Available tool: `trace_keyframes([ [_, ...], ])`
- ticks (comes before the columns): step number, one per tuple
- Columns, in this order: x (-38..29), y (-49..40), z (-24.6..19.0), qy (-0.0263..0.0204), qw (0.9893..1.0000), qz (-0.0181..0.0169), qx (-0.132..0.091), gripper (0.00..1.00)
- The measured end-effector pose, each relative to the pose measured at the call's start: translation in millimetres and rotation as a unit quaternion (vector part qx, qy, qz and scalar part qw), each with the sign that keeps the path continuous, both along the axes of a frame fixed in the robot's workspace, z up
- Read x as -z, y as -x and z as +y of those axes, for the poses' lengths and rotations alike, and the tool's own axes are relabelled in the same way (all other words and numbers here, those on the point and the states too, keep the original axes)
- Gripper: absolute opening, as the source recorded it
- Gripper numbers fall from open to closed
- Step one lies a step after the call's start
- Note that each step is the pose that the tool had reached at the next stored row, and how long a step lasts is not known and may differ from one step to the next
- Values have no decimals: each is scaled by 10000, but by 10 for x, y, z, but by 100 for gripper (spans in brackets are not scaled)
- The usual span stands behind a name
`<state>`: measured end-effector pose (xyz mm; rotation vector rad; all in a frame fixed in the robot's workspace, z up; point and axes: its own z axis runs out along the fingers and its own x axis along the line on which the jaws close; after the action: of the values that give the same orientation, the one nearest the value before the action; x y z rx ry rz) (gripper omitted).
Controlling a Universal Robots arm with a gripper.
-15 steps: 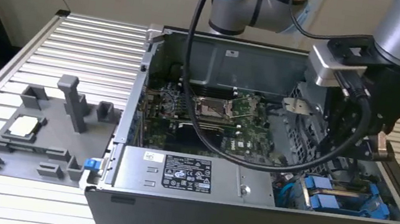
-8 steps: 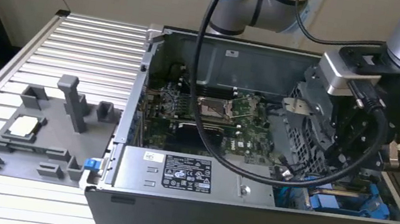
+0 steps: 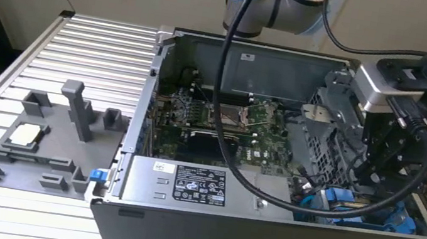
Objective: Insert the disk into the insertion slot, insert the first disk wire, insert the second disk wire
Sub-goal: 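Insert the second disk wire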
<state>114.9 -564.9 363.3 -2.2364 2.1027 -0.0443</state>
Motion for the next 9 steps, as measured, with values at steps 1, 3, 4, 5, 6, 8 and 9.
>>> trace_keyframes([
  [1, 2, -16, -10, 1, 10000, 5, 0, 16],
  [3, 5, -47, -24, 1, 10000, 19, 1, 16],
  [4, 8, -59, -26, 1, 10000, 27, 1, 16],
  [5, 12, -67, -26, -1, 10000, 34, 3, 16],
  [6, 16, -72, -26, 0, 10000, 41, 7, 16],
  [8, 28, -83, -27, 0, 10000, 50, 11, 16],
  [9, 35, -91, -27, 1, 10000, 53, 12, 16],
])
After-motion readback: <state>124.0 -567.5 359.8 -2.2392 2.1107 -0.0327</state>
